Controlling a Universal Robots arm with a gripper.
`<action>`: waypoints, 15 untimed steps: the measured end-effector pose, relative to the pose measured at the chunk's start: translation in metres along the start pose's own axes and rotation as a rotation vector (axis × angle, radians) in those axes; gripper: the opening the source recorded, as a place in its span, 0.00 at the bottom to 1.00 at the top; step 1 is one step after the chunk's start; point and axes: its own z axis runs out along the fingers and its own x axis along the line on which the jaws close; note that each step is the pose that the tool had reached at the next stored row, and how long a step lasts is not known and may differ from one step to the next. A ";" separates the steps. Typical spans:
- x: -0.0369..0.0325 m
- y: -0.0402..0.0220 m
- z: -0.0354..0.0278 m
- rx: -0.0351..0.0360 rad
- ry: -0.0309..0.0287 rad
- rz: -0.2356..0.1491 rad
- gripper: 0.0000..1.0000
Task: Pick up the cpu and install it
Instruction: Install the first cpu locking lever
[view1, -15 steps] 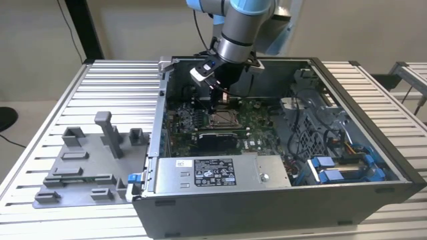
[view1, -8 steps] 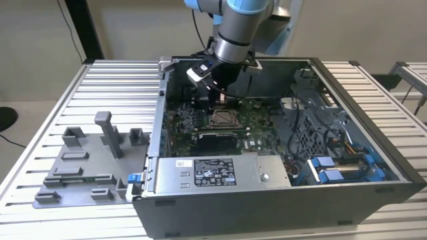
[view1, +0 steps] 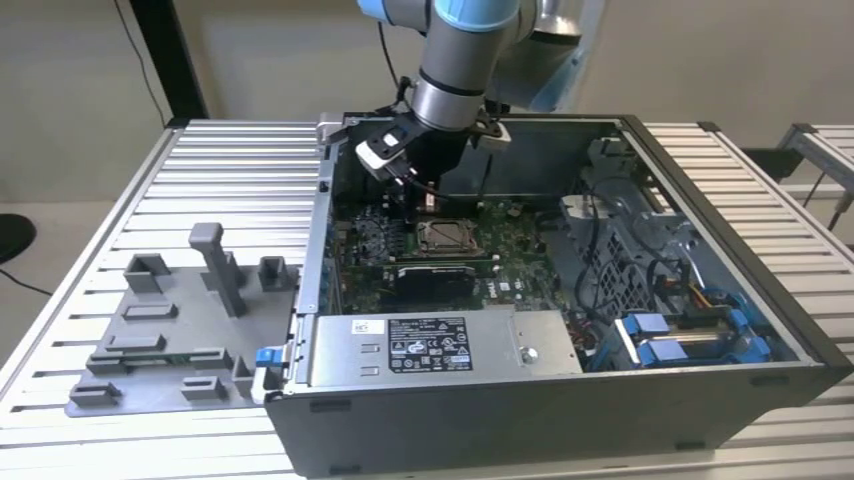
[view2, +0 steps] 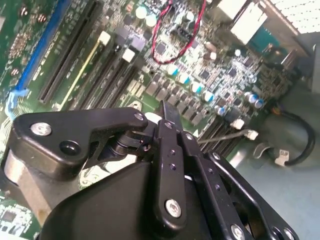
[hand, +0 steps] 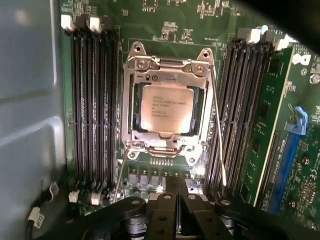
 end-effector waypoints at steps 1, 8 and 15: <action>-0.0003 -0.0004 -0.0001 -0.0014 0.0169 -0.003 0.00; -0.0027 -0.0007 -0.0001 -0.0109 0.1236 -0.024 0.00; -0.0029 -0.0008 -0.0002 -0.0109 0.1242 -0.024 0.00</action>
